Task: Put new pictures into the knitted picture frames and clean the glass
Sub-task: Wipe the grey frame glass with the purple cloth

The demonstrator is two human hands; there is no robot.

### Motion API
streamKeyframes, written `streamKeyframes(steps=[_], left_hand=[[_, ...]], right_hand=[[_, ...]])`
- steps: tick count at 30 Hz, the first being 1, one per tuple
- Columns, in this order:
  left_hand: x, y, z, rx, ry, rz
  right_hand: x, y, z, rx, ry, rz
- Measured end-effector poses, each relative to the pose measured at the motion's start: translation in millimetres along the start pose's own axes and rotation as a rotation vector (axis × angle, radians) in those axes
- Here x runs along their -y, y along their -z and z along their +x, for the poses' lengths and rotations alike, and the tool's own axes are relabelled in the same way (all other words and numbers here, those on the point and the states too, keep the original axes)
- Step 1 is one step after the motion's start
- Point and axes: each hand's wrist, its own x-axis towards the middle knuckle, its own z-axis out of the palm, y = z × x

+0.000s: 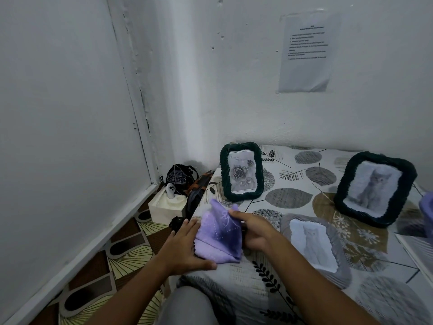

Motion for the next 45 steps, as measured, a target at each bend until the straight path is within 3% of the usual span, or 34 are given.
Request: streamKeyframes(steps=[6,14,20,27,34,40,45], left_hand=[[-1.0,-0.8,0.6,0.005,-0.011,0.014],[-0.3,-0.8,0.9,0.002,-0.004,-0.010],[-2.0,0.3,0.2,-0.002,0.002,-0.013],[-2.1,1.4,-1.0,0.003,0.008,-0.022],[-9.2,14.3,7.1,0.075,-0.025,0.097],[-62.3,20.1,30.3,0.094,-0.170,0.034],[-126.6,0.0,45.8,0.109,-0.308,-0.011]], right_hand=[[-2.9,8.6,-3.8,0.134,-0.009,0.180],[-8.6,4.6,-1.3,0.053,0.016,0.202],[-14.1,3.0,-0.5,-0.037,0.130,-0.022],[-12.0,3.6,-10.7,0.092,0.215,-0.132],[11.4,34.0,-35.5,0.084,0.200,0.085],[53.2,109.0,-84.6,-0.074,0.370,0.164],[90.3,161.1,-132.5,-0.333,0.573,0.076]])
